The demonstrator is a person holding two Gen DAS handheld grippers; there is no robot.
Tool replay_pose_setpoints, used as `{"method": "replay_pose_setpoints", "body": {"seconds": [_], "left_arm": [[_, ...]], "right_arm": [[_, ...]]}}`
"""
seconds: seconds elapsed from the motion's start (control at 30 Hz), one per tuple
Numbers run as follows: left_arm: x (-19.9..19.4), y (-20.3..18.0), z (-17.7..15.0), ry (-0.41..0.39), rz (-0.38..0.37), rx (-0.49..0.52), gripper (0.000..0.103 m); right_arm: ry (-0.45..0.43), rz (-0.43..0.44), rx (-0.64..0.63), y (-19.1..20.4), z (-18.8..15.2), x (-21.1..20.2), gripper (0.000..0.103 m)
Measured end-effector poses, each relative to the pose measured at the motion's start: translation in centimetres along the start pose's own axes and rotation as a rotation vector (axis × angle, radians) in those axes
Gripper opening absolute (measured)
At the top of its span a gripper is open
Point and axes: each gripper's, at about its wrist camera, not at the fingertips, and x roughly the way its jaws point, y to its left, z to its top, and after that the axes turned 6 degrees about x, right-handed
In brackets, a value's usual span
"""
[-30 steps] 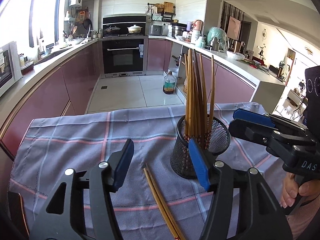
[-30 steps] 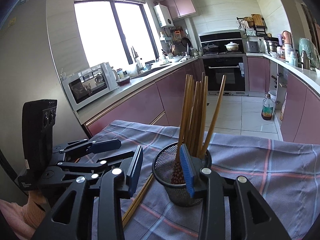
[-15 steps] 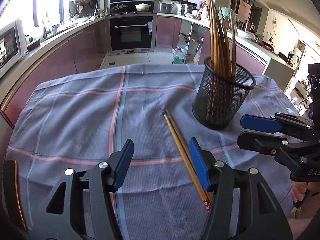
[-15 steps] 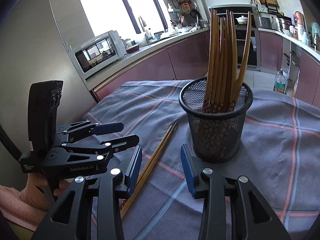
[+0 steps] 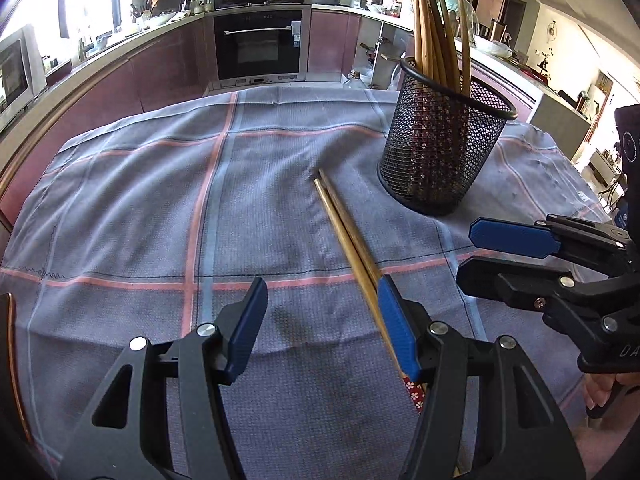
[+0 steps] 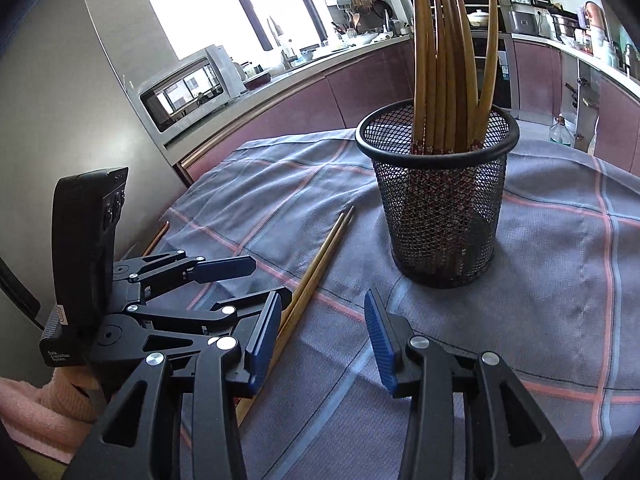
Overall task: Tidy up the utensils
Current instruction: 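Open both grippers and move them back to the last chopsticks on the cloth, then grasp one chopstick with the left gripper while the right gripper grasps the other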
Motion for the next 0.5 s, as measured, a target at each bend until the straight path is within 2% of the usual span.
{"method": "replay_pose_setpoints", "body": {"seconds": [0.27, 0.4, 0.5], "left_arm": [[0.20, -0.01, 0.01, 0.007, 0.002, 0.009, 0.055], [0.19, 0.24, -0.21, 0.011, 0.009, 0.020, 0.045], [0.26, 0.50, -0.47, 0.012, 0.007, 0.026, 0.043]], "right_arm": [[0.015, 0.000, 0.000, -0.16, -0.19, 0.43, 0.042], [0.020, -0.006, -0.002, -0.16, -0.28, 0.71, 0.042], [0.025, -0.012, 0.000, -0.25, -0.22, 0.98, 0.042]]}}
